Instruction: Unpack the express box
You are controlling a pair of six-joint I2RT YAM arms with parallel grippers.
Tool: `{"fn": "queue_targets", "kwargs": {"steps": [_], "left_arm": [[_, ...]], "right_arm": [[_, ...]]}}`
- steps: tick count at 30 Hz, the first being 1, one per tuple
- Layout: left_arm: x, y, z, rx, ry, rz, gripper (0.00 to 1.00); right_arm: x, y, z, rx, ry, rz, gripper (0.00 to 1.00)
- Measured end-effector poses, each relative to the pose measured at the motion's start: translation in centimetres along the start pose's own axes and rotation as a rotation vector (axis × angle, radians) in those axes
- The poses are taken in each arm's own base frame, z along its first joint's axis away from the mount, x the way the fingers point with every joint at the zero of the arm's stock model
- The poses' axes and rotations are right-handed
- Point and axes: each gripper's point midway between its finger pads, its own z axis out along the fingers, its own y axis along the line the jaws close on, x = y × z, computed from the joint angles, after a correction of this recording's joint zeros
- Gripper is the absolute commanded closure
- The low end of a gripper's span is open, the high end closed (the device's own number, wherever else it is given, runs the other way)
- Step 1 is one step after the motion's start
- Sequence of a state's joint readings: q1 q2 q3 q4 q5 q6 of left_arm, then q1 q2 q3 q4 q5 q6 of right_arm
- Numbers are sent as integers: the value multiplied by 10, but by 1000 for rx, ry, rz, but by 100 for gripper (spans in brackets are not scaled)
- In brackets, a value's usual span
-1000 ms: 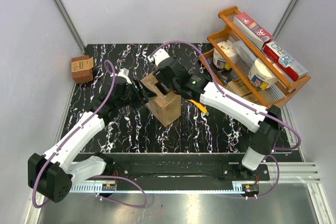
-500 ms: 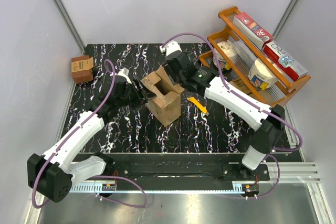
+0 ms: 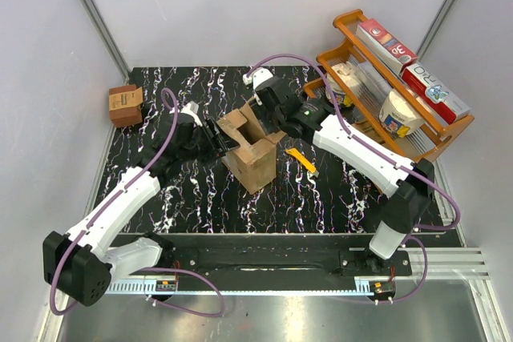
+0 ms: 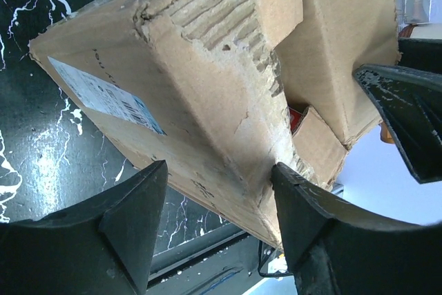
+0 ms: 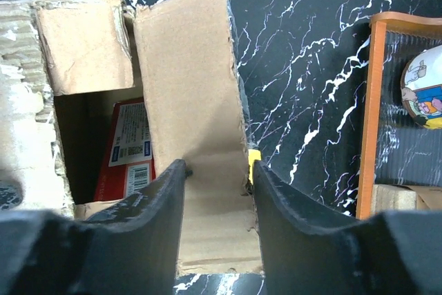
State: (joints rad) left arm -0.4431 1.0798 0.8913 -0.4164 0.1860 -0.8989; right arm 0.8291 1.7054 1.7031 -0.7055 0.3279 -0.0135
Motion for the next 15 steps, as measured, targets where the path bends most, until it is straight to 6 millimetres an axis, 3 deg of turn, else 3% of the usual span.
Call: {"fn": "queue_targets", "kwargs": {"steps": [4, 10, 13, 15], "left_arm": [[-1, -2, 1, -2, 3, 10, 33], [-3, -3, 0, -3, 4, 19, 32], [-2, -2, 0, -5, 6, 22, 32], [-2, -2, 0, -5, 6, 25, 32]], "right_arm": [[-1, 0, 0, 2, 10, 1, 36], [-13, -3, -8, -1, -11, -16, 33], [-19, 1, -13, -36, -30, -23, 39], [-22, 6, -18, -75, -42, -24, 48]]}}
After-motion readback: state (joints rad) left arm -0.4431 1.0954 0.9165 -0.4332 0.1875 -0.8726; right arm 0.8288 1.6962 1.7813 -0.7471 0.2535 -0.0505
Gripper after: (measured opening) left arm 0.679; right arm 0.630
